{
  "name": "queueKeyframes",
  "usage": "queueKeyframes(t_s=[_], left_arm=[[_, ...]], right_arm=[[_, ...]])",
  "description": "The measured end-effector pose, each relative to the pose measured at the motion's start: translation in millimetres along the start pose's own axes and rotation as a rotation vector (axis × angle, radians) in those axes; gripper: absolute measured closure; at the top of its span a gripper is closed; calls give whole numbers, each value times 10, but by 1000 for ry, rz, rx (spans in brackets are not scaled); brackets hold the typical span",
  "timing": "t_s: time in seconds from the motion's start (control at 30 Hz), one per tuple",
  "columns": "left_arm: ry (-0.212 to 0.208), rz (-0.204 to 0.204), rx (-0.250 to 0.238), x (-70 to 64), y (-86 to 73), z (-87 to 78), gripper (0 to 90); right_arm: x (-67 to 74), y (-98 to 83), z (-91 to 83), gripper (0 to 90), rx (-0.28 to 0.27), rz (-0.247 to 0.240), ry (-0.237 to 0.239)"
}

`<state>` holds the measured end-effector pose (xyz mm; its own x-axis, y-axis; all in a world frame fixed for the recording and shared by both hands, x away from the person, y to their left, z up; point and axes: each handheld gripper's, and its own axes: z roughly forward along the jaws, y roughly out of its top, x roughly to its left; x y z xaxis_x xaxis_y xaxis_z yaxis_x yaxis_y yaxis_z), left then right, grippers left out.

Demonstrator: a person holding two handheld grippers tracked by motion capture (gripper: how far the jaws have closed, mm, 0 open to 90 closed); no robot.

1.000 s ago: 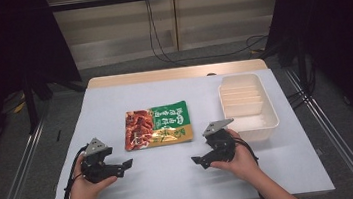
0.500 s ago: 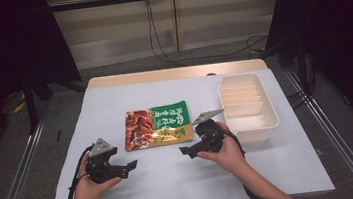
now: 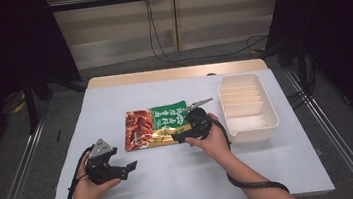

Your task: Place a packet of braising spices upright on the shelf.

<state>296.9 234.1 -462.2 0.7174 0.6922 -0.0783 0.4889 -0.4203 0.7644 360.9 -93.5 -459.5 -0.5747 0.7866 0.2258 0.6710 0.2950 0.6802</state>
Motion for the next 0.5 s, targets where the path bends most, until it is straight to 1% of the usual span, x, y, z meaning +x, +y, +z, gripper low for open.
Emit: queueKeyframes(t_s=[0.07, 0.1, 0.13, 0.2, 0.23, 0.3, 0.33, 0.37, 0.43, 0.47, 0.5], left_arm=[[-1, 16, 2, -2, 1, -3, 86], [1, 7, 0, -17, 0, -1, 86], [7, 24, 9, -13, 4, -10, 86], [6, 14, 7, -17, 2, -8, 87], [7, 15, 6, -16, 0, -9, 87], [13, 33, 6, -2, 2, -10, 87], [12, 23, 6, -10, -1, -11, 87], [8, 27, 7, -6, 0, -9, 87], [7, 26, 7, -8, 0, -7, 88], [11, 21, 6, -17, 0, -2, 88], [11, 21, 6, -20, 1, -1, 88]], right_arm=[[-18, 32, 26, 90, -4, 8, -13], [-25, 42, 35, 90, -4, 13, -19], [-38, 59, 50, 90, -5, 15, -36], [-70, 86, 80, 89, 6, 27, -56], [-83, 94, 91, 90, 8, 33, -59], [-112, 117, 105, 91, 7, 42, -75], [-126, 127, 111, 91, 10, 45, -77], [-142, 135, 120, 91, 16, 49, -87], [-176, 148, 144, 95, 34, 70, -82], [-203, 150, 155, 104, 32, 83, -83], [-218, 150, 161, 109, 31, 85, -85]])
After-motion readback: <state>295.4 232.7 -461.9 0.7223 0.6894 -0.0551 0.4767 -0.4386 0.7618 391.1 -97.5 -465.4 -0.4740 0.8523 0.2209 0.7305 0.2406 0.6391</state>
